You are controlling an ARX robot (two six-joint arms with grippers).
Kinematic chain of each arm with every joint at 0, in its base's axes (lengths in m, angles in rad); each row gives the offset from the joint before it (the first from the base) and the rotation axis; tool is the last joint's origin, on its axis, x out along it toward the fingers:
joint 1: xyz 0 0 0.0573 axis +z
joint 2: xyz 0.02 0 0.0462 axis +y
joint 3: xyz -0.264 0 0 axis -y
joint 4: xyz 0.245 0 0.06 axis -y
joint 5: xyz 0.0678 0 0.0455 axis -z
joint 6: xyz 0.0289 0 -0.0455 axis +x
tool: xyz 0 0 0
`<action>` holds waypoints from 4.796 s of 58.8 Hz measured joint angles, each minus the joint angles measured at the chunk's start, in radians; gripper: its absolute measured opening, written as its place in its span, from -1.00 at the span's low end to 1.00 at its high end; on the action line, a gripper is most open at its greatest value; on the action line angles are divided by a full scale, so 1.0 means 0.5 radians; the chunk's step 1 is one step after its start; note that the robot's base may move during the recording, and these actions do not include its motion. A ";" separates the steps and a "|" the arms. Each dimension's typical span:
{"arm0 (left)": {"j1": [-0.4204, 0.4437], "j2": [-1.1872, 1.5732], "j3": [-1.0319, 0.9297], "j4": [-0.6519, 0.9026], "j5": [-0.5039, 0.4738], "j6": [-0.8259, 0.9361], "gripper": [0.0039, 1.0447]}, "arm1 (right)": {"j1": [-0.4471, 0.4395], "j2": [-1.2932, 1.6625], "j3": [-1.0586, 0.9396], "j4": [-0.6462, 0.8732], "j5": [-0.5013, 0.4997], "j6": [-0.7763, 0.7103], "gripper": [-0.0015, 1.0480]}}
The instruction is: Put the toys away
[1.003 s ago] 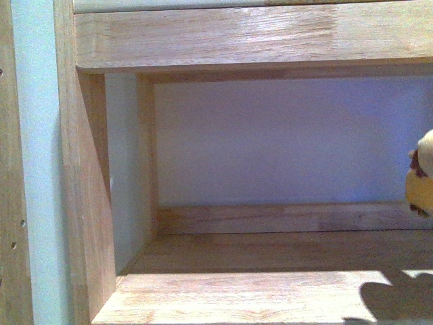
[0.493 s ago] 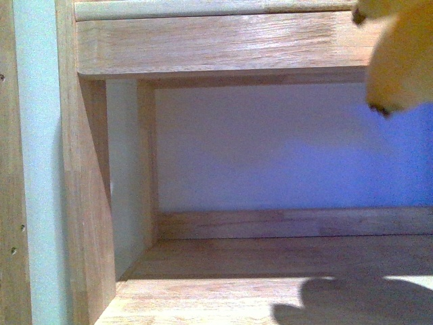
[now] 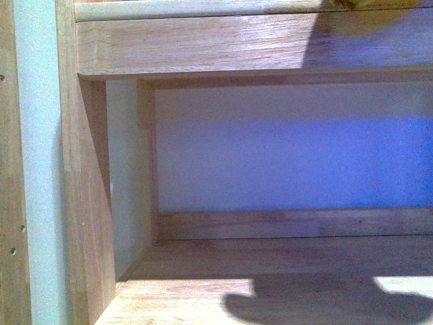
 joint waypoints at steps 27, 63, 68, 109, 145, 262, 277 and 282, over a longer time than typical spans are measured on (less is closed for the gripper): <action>0.000 0.000 0.000 0.000 0.000 0.000 0.89 | -0.343 0.159 0.189 -0.082 -0.434 0.134 -0.88; 0.000 0.000 0.000 0.000 0.000 0.000 0.89 | -0.735 0.752 0.690 -0.098 -0.890 0.568 -0.88; 0.000 0.000 0.000 0.000 0.000 0.000 0.89 | -0.752 0.834 0.748 -0.079 -0.927 0.585 -0.88; 0.000 0.000 0.000 0.000 0.000 0.000 0.89 | -0.813 1.620 1.384 -0.002 -0.959 0.793 -0.88; 0.000 0.000 0.000 0.000 0.000 0.000 0.89 | -0.576 1.940 1.627 0.027 -0.799 0.843 -0.88; 0.000 0.000 0.000 0.000 0.000 0.000 0.89 | -0.454 1.888 1.581 0.012 -0.649 0.887 0.34; 0.000 0.000 0.000 0.000 0.000 0.000 0.89 | -0.397 1.646 1.561 0.008 -0.326 0.611 0.87; 0.000 0.000 0.000 0.000 0.000 0.000 0.89 | -0.346 1.493 1.433 0.123 -0.188 0.455 0.87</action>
